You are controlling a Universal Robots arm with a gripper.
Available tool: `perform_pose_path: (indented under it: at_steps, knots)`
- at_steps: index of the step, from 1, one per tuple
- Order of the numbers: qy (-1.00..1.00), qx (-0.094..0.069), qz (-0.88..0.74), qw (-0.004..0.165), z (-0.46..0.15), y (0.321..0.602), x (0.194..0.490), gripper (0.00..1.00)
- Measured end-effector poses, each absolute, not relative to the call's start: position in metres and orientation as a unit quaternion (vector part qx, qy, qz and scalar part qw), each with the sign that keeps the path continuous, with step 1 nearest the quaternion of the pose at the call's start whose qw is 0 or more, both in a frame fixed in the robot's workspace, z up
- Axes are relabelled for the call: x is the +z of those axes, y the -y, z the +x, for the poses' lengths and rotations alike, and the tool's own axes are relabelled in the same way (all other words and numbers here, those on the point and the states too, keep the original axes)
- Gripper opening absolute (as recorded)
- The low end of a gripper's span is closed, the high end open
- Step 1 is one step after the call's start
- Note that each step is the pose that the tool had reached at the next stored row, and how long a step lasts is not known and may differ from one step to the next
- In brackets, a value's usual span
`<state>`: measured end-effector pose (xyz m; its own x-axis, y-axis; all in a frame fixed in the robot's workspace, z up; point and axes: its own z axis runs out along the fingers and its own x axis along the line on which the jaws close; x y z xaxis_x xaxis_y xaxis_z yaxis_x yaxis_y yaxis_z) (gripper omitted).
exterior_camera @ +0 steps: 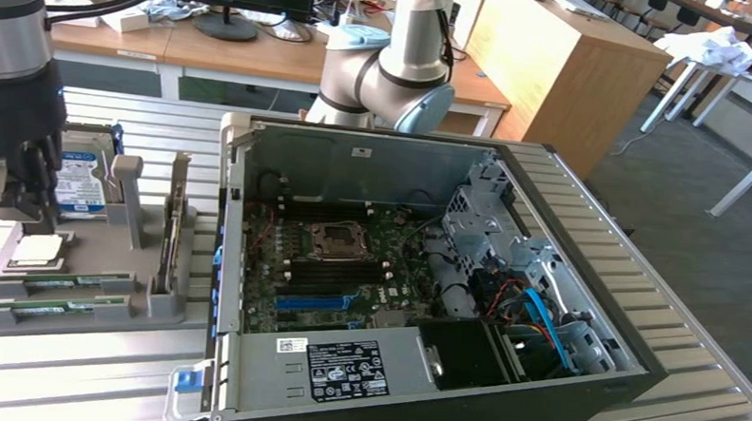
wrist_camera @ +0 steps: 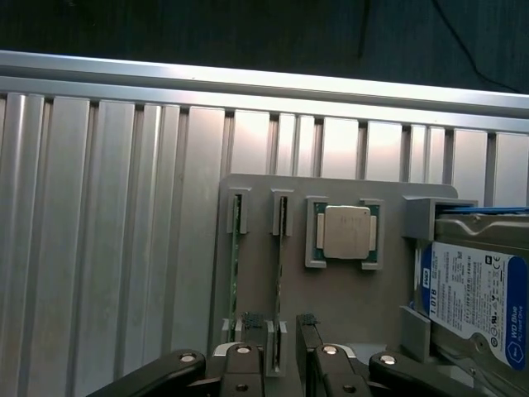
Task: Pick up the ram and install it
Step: 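Pick up the ram and move it above insertion slot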
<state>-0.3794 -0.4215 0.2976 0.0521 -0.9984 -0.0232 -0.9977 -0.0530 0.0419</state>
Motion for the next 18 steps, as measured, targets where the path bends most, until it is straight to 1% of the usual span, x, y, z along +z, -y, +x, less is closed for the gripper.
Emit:
perform_pose_path:
  at_steps: [12, 18]
  knots:
    - [0.688, -0.023, 0.725, 0.007, -0.380, 0.433, 0.298, 0.30]
    - [0.688, -0.023, 0.725, 0.007, -0.380, 0.433, 0.298, 0.30]
